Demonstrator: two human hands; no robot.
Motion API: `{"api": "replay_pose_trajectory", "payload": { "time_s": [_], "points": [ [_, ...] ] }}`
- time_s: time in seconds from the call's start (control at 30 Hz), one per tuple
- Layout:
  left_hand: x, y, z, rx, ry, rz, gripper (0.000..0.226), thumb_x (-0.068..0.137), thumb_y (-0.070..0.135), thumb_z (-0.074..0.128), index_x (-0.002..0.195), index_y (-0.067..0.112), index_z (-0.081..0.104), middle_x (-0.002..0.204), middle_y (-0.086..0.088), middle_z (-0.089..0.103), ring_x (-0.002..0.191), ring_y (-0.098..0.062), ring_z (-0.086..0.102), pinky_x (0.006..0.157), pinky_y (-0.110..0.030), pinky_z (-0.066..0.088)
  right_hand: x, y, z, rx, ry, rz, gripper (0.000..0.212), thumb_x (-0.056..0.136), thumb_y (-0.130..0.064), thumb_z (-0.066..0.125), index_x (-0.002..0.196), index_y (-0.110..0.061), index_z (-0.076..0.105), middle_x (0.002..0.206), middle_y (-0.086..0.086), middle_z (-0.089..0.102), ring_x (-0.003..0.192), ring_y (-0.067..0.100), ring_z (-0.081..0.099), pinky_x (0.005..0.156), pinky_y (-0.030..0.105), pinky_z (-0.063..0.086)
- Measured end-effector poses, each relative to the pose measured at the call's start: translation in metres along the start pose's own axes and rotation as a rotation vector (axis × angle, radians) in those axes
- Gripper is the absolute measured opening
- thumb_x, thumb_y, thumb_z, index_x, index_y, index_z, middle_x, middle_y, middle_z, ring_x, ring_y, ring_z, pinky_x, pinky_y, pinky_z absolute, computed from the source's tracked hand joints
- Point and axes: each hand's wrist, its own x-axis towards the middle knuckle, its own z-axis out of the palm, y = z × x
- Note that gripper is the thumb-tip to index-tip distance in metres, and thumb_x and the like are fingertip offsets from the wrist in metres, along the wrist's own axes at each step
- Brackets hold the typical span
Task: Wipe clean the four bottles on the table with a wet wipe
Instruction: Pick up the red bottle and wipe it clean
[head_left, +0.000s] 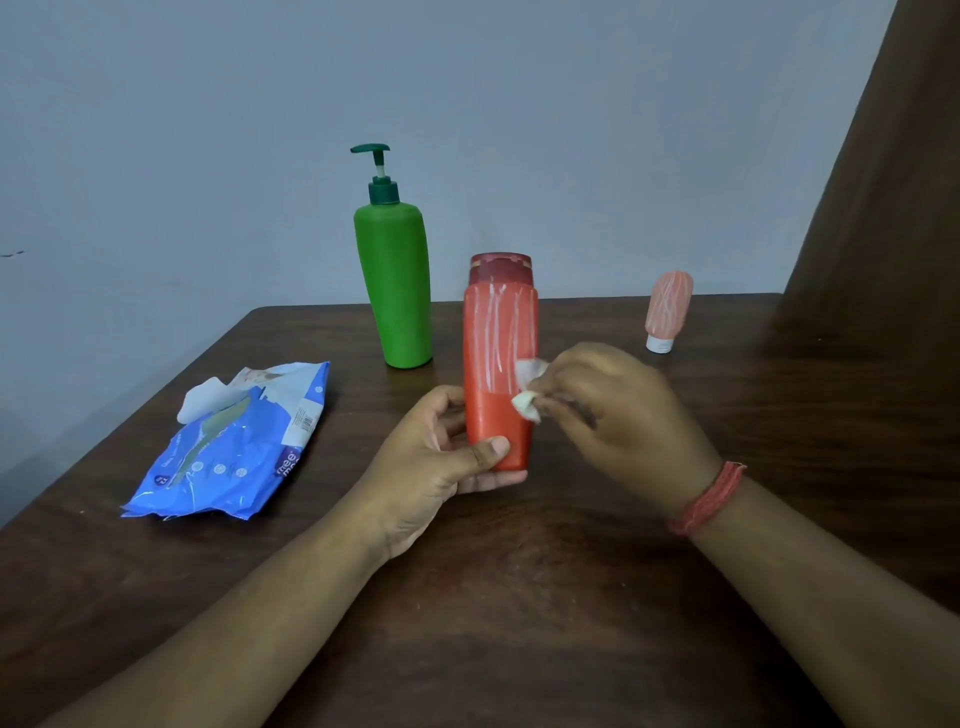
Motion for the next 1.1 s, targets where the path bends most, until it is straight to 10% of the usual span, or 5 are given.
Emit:
{"api": "replay_pose_trajectory", "payload": {
  "time_s": [0.67,1.1],
  "points": [
    [0.001,-0.0034,-0.003,0.137,0.022,-0.005,0.062,0.07,0.018,0.084,0.126,0.011,0.057,0.121,-0.009,0.072,0.114,-0.028,0.069,0.086,-0.043,0.06,-0.0023,-0.0013,-0.0031,-0.197,-0.107,-0.241,0.02,0.095,-0.026,0.062,0.102,-0.011,0.073,0.101,0.004,0.069,0.095,0.025,0.061,0.08,0.04,0.052],
    [-0.0007,-0.0038,-0.0022,0.219,-0.005,-0.03,0.058,0.075,0.015,0.08,0.128,0.014,0.056,0.119,-0.006,0.072,0.112,-0.025,0.07,0.085,-0.039,0.06,0.0004,0.0065,-0.008,-0.173,0.054,-0.026,0.014,0.086,-0.005,0.072,0.1,-0.005,0.074,0.098,0.009,0.069,0.093,0.026,0.064,0.077,0.038,0.056]
  ]
}}
